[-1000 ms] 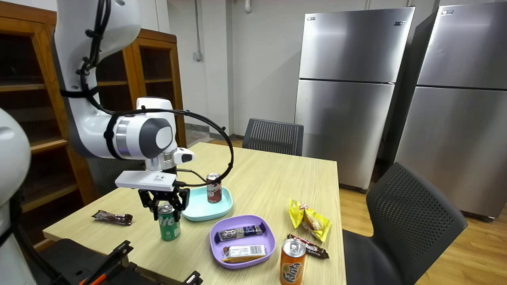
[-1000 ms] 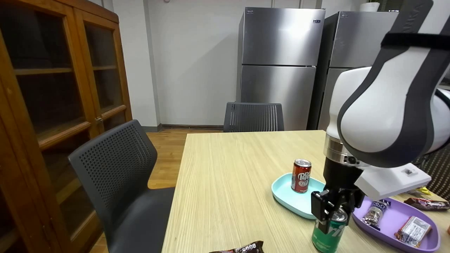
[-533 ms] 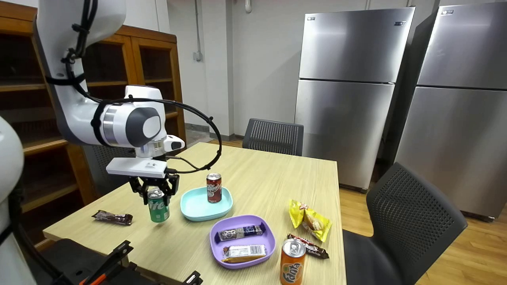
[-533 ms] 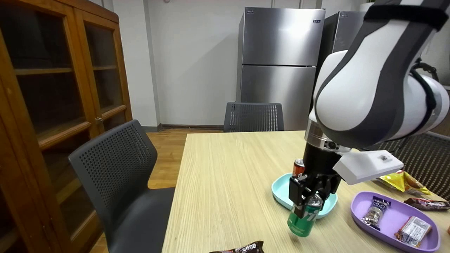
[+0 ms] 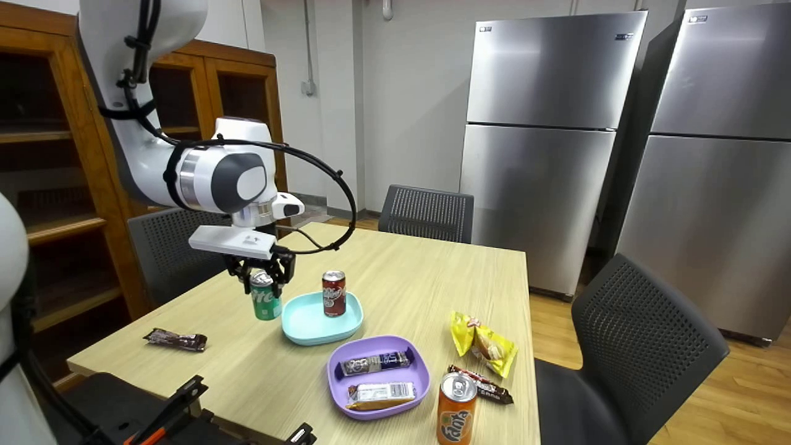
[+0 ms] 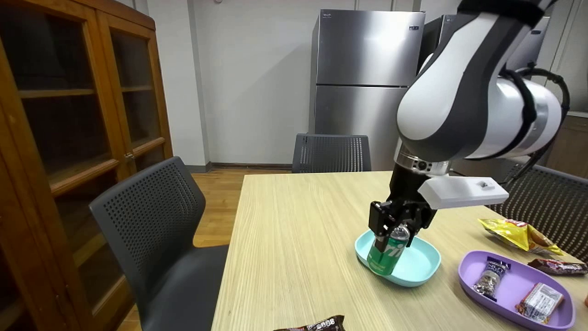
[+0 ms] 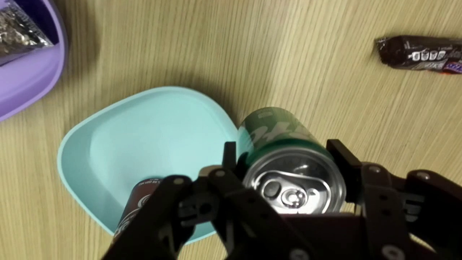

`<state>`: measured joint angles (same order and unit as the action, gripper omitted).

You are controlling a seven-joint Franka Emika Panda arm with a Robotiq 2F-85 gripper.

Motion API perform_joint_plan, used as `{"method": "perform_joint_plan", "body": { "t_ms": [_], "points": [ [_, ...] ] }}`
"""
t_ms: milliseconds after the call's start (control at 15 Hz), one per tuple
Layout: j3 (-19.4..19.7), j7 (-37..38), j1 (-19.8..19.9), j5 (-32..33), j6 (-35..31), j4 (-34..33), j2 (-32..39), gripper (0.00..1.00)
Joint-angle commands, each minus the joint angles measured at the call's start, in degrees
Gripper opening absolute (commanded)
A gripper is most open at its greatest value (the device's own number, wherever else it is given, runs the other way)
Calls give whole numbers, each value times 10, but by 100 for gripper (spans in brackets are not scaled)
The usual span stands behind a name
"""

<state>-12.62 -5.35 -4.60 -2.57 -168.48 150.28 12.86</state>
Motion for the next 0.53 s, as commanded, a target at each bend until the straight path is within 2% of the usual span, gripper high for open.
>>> {"method": "perform_joint_plan", "body": {
  "t_ms": [0, 467],
  "points": [
    [2, -6, 14, -17, 28, -36, 0, 38],
    [21, 3, 22, -23, 35, -95, 40, 38]
  ]
}}
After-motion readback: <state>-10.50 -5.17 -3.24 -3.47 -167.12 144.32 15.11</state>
